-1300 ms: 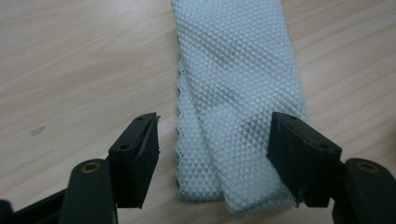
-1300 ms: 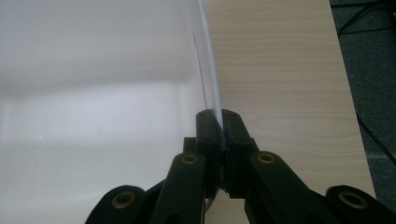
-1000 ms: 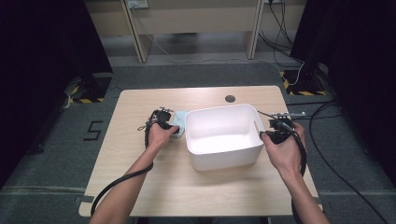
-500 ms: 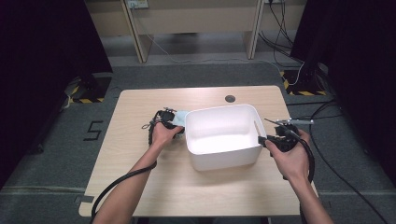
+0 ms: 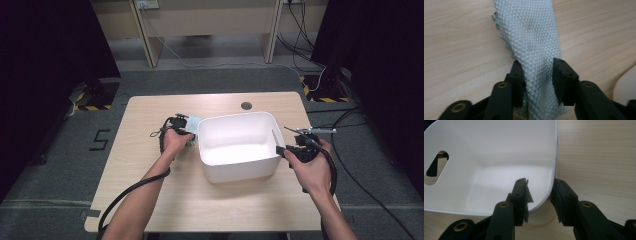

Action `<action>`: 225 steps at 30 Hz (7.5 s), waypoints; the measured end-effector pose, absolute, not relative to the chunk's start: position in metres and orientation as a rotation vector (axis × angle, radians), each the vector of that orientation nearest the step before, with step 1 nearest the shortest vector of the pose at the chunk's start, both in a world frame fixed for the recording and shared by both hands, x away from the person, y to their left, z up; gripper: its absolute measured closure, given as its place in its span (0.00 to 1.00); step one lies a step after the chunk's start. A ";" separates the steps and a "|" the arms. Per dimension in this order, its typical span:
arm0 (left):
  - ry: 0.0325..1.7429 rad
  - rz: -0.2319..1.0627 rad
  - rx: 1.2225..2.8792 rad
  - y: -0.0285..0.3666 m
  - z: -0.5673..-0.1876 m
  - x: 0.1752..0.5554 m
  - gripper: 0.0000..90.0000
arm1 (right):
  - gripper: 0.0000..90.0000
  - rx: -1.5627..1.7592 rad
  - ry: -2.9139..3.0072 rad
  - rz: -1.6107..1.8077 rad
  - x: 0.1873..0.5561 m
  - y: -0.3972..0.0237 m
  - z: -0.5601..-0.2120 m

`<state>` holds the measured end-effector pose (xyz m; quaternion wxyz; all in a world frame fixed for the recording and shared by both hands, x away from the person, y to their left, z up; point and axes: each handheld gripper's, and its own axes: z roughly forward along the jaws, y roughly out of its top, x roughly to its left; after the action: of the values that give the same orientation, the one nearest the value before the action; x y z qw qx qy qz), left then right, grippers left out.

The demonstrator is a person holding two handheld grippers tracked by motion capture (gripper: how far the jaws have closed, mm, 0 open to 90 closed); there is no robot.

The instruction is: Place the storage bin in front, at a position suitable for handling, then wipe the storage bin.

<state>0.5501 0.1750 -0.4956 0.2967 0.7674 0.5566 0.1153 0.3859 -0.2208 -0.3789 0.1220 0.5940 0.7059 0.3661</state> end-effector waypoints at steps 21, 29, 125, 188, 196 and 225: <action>1.502 0.257 2.053 0.195 -0.493 0.498 0.74 | 0.70 1.740 2.066 1.078 0.390 -0.221 -0.382; 1.433 0.438 2.053 0.213 -0.468 0.471 0.36 | 0.70 1.740 2.056 1.058 0.393 -0.223 -0.380; 1.000 0.721 1.615 0.220 -0.434 0.322 0.89 | 0.74 1.558 2.183 1.101 0.409 -0.143 -0.383; 1.058 0.774 1.622 0.207 -0.459 0.319 0.89 | 0.83 1.462 2.172 1.119 0.415 -0.124 -0.380; 1.066 0.776 1.641 0.208 -0.461 0.323 0.89 | 0.82 1.460 2.179 1.131 0.414 -0.123 -0.380; 1.105 0.750 1.675 0.205 -0.471 0.327 0.89 | 0.81 1.454 2.150 1.066 0.414 -0.117 -0.380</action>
<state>0.3268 0.2047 -0.4713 0.4792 0.6862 0.4528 0.3073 0.4143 -0.1167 -0.3798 0.1671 0.5111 0.7554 0.3745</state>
